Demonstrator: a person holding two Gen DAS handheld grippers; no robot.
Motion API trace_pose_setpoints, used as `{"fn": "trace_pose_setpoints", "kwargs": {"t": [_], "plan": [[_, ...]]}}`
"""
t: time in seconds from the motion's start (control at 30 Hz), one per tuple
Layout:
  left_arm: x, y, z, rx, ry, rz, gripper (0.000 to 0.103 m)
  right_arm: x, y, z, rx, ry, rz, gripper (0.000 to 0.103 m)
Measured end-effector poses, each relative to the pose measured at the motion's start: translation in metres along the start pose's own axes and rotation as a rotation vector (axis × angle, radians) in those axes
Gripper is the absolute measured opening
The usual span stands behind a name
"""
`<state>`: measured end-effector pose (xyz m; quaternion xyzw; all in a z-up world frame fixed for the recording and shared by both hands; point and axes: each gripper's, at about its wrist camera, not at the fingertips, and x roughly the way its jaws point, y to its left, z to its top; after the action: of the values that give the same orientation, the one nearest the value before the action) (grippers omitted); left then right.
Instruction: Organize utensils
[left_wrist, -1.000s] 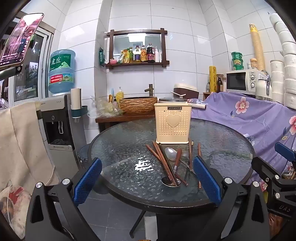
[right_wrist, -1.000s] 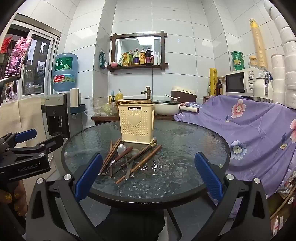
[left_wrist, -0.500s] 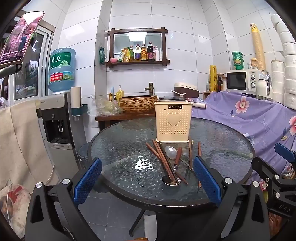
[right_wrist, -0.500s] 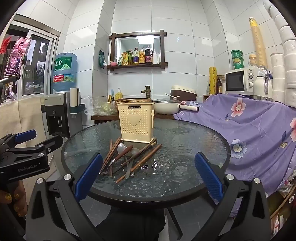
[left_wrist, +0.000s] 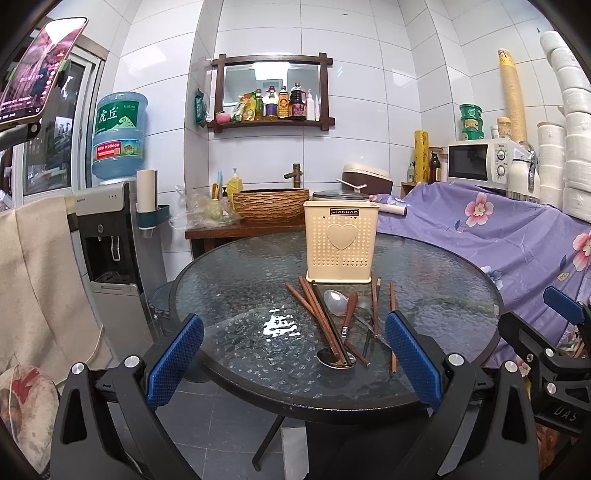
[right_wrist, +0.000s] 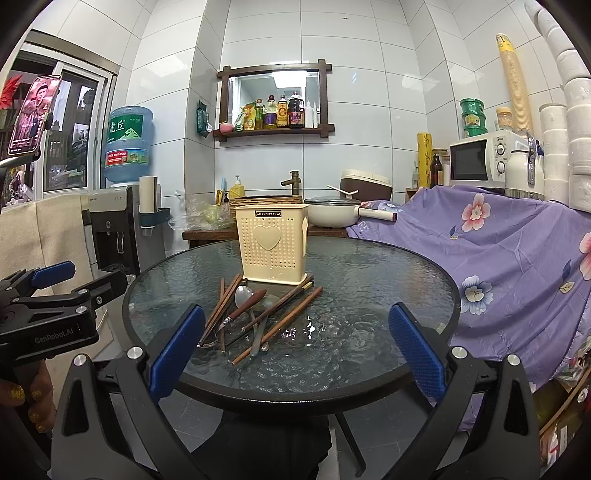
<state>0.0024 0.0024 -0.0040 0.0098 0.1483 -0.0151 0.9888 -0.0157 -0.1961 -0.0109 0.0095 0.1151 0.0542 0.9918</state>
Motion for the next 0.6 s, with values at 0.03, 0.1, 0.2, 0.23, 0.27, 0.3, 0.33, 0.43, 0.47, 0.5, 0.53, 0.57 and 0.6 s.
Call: {"fn": "trace_pose_setpoints", "kwargs": {"t": [0.03,0.1,0.2,0.23,0.27,0.3,0.33,0.43,0.47,0.5,0.53,0.57,0.6], "plan": [[-0.0003,0.0000,-0.0003,-0.002,-0.002,0.001,0.097,0.0000,-0.0001,0.0000,0.000,0.000,0.000,0.098],[-0.0002,-0.0001,-0.0008,-0.002,-0.004,0.003,0.097,-0.0001,-0.0003,0.0004,0.001,0.001,0.000,0.098],[-0.0007,-0.0003,-0.0006,0.000,-0.004,0.005,0.097,0.0001,-0.0001,0.0000,0.001,0.000,-0.001,0.098],[-0.0009,-0.0003,-0.0008,-0.001,-0.004,0.004,0.097,0.0001,-0.0003,0.0002,0.001,0.001,0.000,0.098],[-0.0010,-0.0003,-0.0004,0.000,-0.003,0.004,0.097,0.0000,-0.0004,0.0002,0.001,0.000,0.000,0.098],[-0.0013,-0.0004,-0.0005,0.002,-0.003,0.005,0.097,0.0000,-0.0003,0.0000,0.002,-0.001,0.000,0.098],[-0.0017,-0.0005,-0.0006,0.003,-0.004,0.005,0.097,-0.0001,-0.0003,-0.0002,0.002,-0.002,-0.001,0.098],[-0.0012,-0.0002,-0.0002,0.001,0.000,0.004,0.097,-0.0003,-0.0004,-0.0006,0.002,0.000,0.000,0.098],[-0.0011,-0.0004,-0.0002,0.001,0.000,0.003,0.097,-0.0004,-0.0002,-0.0008,0.002,0.001,0.001,0.098],[-0.0013,-0.0007,0.0003,0.002,0.002,0.005,0.097,-0.0007,0.0001,-0.0009,0.003,0.001,0.002,0.098],[-0.0016,-0.0006,0.0003,0.001,0.001,0.005,0.097,-0.0012,0.0004,-0.0010,0.003,0.001,0.002,0.098],[-0.0017,-0.0004,0.0005,0.001,0.001,0.005,0.097,-0.0011,0.0004,-0.0011,0.002,0.000,0.002,0.098],[-0.0013,-0.0007,0.0006,0.001,0.002,0.005,0.097,-0.0010,0.0002,-0.0011,0.002,0.000,0.000,0.098]]}}
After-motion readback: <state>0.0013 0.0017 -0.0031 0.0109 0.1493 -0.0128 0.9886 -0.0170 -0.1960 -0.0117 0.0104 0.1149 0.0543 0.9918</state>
